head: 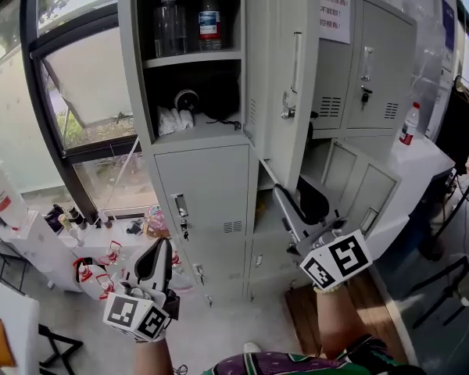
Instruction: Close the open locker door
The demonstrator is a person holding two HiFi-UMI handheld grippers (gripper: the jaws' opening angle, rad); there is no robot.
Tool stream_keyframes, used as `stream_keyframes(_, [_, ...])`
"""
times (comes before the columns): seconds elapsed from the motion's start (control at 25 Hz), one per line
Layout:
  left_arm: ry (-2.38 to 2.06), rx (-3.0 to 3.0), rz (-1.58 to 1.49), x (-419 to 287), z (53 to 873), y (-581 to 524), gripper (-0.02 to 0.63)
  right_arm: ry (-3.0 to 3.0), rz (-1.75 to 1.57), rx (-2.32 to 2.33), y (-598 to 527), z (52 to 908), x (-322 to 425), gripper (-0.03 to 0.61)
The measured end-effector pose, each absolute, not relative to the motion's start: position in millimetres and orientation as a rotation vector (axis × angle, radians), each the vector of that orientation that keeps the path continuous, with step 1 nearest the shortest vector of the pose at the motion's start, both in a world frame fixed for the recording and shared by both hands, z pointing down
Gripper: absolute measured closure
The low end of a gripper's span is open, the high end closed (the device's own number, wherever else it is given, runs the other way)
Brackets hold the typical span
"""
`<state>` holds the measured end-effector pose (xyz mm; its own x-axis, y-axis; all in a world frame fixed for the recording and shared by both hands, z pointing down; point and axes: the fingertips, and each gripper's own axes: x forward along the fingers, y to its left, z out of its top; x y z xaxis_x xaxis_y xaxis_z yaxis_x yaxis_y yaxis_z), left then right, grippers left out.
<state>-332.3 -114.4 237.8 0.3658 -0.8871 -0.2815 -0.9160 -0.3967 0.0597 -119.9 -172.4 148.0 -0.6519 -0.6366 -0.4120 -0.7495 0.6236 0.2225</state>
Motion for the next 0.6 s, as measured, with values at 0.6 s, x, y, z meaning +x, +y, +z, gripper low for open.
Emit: stream_keyframes(0.6, [1.719, -2.455, 0.362, -345, 239, -115, 0.592, 2.601, 0.454, -0.914, -163, 146, -152, 0.426])
